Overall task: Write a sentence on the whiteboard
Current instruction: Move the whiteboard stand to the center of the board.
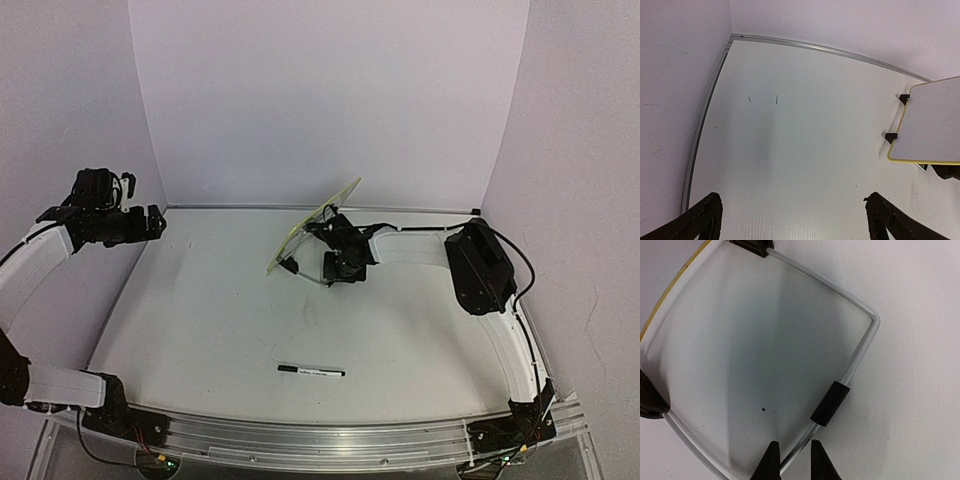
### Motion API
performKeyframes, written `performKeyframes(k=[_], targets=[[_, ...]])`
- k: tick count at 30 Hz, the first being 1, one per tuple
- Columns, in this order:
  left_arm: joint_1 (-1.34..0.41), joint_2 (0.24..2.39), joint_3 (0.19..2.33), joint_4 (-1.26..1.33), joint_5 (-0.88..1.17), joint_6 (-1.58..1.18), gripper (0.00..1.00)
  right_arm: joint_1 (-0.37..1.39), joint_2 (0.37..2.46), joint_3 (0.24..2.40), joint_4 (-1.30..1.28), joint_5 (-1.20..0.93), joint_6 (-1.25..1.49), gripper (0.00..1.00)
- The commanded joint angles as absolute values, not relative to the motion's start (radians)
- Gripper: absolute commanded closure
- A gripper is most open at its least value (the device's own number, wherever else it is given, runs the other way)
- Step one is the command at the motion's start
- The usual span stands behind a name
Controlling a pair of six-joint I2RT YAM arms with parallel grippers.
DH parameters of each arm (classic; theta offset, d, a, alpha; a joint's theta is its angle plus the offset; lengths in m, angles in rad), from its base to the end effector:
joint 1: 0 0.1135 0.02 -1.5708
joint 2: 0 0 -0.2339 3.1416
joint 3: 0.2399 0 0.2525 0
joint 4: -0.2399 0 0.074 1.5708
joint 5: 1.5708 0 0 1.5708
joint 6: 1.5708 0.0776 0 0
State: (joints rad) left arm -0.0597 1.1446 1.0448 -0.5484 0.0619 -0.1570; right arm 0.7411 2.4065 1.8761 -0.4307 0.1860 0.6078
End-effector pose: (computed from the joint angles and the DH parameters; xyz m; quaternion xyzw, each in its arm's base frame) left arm 0.2933 -0.0223 0.2703 -0.0298 0.8947 -0.0757 0.4393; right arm 0.3944 0.3415 0.0749 -0.0354 0.9495 0.1174 0.2887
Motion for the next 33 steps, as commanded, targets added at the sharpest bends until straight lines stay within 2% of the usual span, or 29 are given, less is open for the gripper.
performKeyframes(k=[1,8,17,24,33], targets=[[-0.057,1.133,1.049,-0.519,0.078,-0.163,0.01,0.709,2.384,1.819,-0.503,0.236,0.574,0.86],[-0.057,1.132,1.046,-0.518,0.079,-0.163,0.00,0.635,2.308,1.697,-0.502,0.250,0.564,0.88],[-0.057,1.134,1.047,-0.518,0.077,-0.163,0.01,0.556,2.183,1.544,-0.455,0.266,0.534,0.85],[-0.056,1.132,1.045,-0.516,0.079,-0.163,0.01,0.519,2.025,1.328,-0.293,0.207,0.472,0.63],[-0.057,1.125,1.039,-0.509,0.091,-0.159,0.00,0.505,1.855,1.130,-0.211,0.210,0.468,0.42]])
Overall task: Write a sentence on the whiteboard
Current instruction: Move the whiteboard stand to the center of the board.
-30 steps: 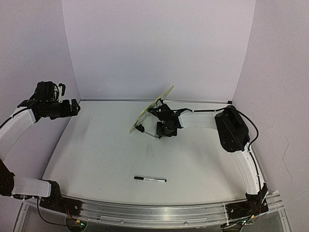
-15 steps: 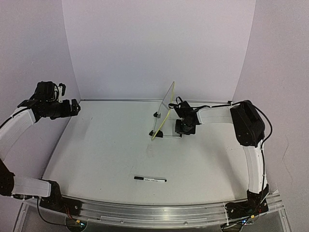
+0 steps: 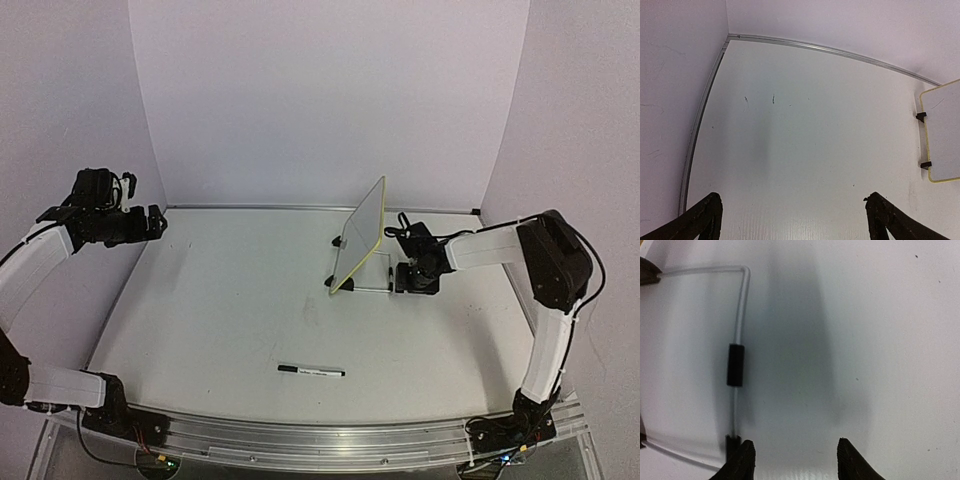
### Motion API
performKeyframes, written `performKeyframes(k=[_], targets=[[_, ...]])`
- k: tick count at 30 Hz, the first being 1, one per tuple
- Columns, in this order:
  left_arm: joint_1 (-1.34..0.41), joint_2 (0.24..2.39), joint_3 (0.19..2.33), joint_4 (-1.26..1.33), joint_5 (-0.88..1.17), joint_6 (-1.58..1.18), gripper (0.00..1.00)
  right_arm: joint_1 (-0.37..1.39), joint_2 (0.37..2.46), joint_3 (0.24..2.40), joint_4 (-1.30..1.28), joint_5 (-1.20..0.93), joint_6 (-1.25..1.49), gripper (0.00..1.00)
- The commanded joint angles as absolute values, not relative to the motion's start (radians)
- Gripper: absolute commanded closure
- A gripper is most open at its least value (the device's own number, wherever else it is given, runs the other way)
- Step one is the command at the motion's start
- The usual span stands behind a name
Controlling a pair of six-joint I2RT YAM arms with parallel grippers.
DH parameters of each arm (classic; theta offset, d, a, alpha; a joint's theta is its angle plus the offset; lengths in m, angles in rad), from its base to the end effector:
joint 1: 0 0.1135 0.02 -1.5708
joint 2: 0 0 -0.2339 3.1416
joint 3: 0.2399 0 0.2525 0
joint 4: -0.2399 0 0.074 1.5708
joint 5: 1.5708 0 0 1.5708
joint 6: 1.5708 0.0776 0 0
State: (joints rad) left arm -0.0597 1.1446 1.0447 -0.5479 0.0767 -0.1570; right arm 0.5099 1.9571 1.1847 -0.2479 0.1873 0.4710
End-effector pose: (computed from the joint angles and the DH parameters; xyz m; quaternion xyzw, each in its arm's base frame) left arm 0.2932 -0.0235 0.2704 -0.0265 0.8945 -0.0822 0.4386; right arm 0.3599 0.1847 0.0739 0.0068 0.9585 0.0481 0.2811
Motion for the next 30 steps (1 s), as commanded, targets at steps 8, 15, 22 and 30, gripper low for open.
performKeyframes(k=[8,15,22,30], targets=[[-0.057,1.133,1.035,-0.503,0.103,-0.161,0.00,0.496,1.625,1.016,-0.209,0.206,0.532,0.30],[-0.056,1.137,1.035,-0.500,0.119,-0.166,0.01,0.540,1.404,1.011,-0.203,0.158,0.596,0.22],[-0.057,1.144,1.033,-0.498,0.124,-0.165,0.01,0.712,1.334,0.984,-0.122,0.194,0.639,0.20],[-0.057,1.150,1.033,-0.496,0.138,-0.164,0.00,0.825,1.438,1.035,-0.036,0.284,0.620,0.17]])
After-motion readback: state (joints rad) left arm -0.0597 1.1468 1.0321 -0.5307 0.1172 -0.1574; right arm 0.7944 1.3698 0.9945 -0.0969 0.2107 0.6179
